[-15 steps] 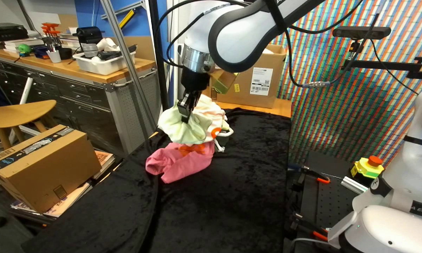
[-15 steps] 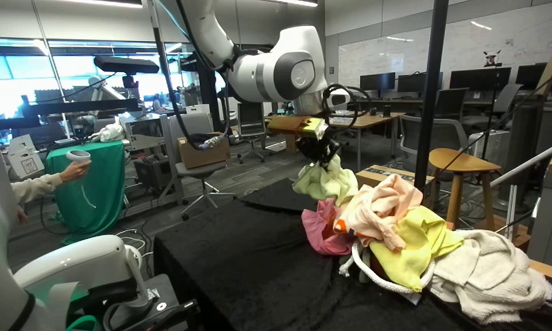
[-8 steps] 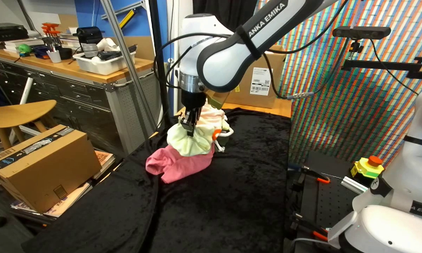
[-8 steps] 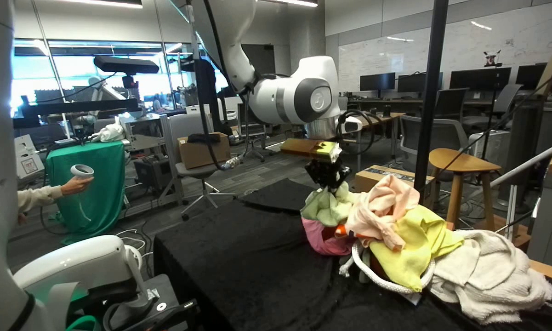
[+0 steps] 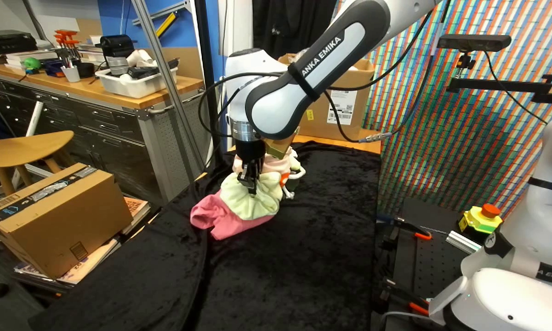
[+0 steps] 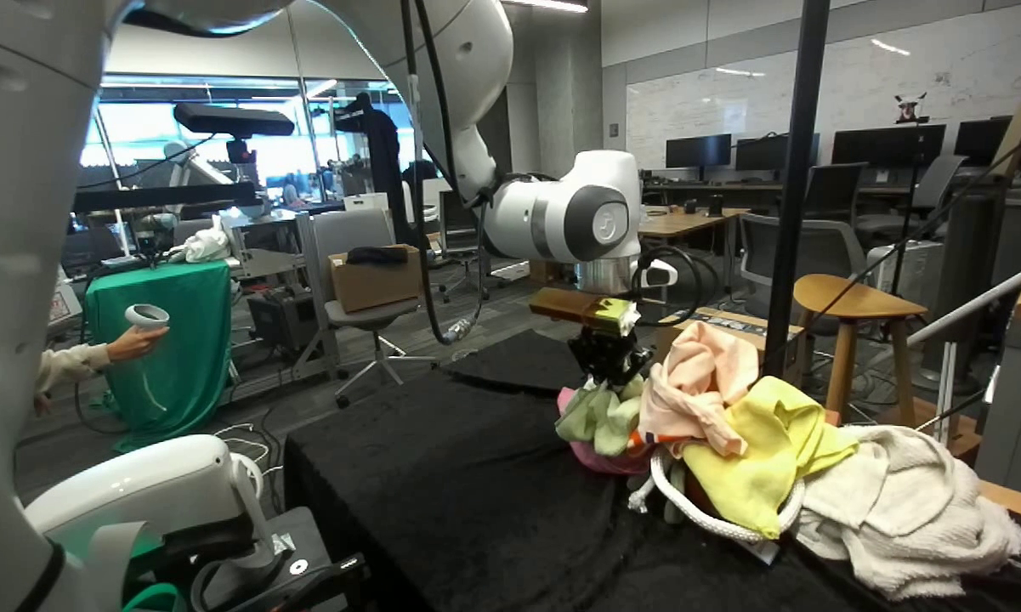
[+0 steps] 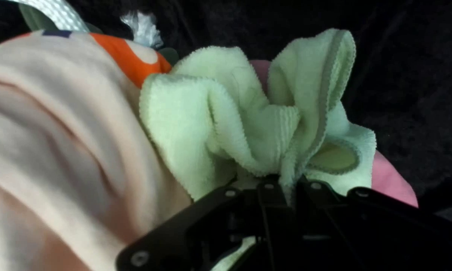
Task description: Put all the object in the right back
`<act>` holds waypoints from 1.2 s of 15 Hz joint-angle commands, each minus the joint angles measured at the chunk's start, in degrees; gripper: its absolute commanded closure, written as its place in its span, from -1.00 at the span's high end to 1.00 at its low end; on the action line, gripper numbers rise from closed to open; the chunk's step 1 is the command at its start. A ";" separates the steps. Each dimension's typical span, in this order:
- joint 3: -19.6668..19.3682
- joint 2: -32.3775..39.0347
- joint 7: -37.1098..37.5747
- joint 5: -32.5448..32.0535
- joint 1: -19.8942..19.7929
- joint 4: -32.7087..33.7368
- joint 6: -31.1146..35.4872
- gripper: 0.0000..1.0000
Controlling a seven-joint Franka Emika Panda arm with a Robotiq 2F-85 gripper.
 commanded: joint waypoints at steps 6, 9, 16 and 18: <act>-1.19 -1.20 0.05 -1.14 0.43 2.30 -3.24 -0.13; -1.28 -3.95 0.65 -2.05 0.92 0.75 -4.05 0.35; -0.57 -12.83 2.91 -3.10 1.89 -3.78 -7.42 1.00; -0.14 -15.78 3.47 -2.66 1.98 -6.04 -10.27 1.00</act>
